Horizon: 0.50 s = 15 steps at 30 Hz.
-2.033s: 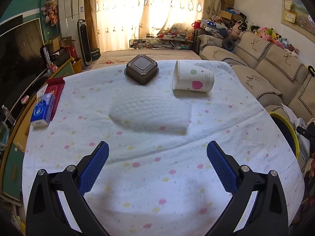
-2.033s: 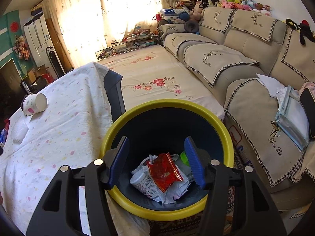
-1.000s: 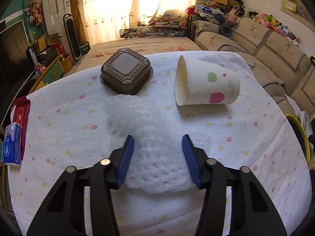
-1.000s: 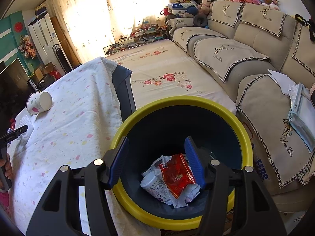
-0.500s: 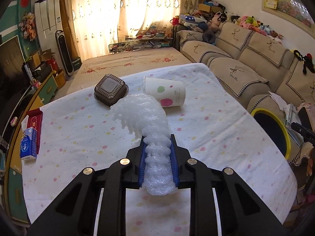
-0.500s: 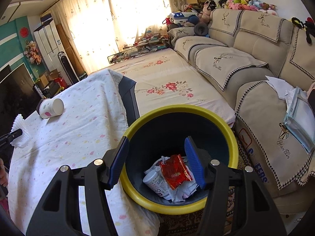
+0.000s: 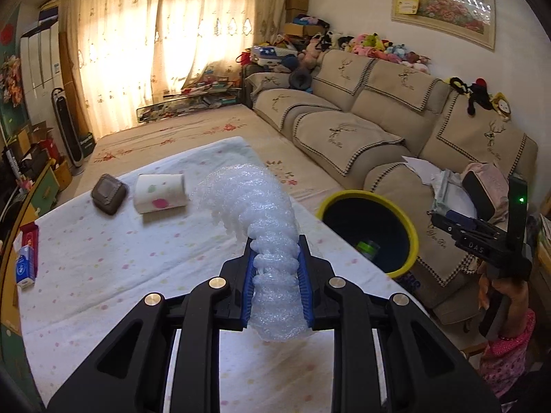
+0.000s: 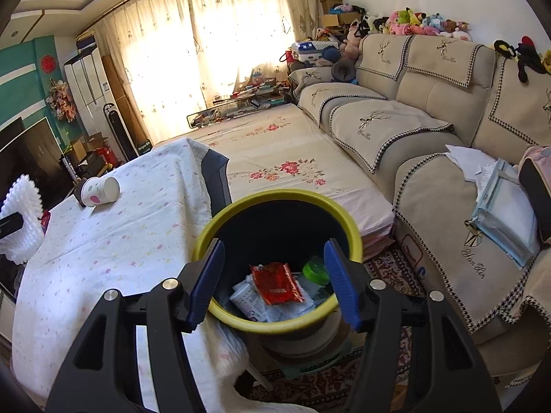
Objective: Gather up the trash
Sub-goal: 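Carry the foam net over the bin and open the left gripper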
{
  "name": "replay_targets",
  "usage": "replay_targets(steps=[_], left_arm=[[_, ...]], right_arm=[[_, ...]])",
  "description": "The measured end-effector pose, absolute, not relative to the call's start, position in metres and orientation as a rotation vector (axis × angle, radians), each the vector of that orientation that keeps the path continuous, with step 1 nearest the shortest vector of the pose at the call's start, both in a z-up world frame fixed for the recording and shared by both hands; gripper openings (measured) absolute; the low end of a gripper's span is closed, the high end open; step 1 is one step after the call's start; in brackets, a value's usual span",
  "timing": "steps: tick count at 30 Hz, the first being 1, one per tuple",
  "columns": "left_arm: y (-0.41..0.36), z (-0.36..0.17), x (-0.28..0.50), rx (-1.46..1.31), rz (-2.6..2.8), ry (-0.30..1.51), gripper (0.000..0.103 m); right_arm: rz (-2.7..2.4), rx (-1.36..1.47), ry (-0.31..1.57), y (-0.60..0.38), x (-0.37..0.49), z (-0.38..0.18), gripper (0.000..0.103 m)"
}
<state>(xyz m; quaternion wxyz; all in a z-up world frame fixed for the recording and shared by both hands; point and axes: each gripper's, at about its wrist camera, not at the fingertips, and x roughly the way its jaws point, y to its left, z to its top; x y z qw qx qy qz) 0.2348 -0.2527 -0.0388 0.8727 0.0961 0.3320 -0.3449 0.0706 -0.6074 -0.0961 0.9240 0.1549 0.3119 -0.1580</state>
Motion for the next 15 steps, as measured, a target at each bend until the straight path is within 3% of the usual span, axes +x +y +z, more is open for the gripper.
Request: replay_targets(steps=[15], left_arm=[[-0.45, -0.103, 0.233, 0.257, -0.927, 0.824, 0.027]], right_arm=[[-0.448, 0.367, 0.58, -0.661, -0.001, -0.094, 0.064]])
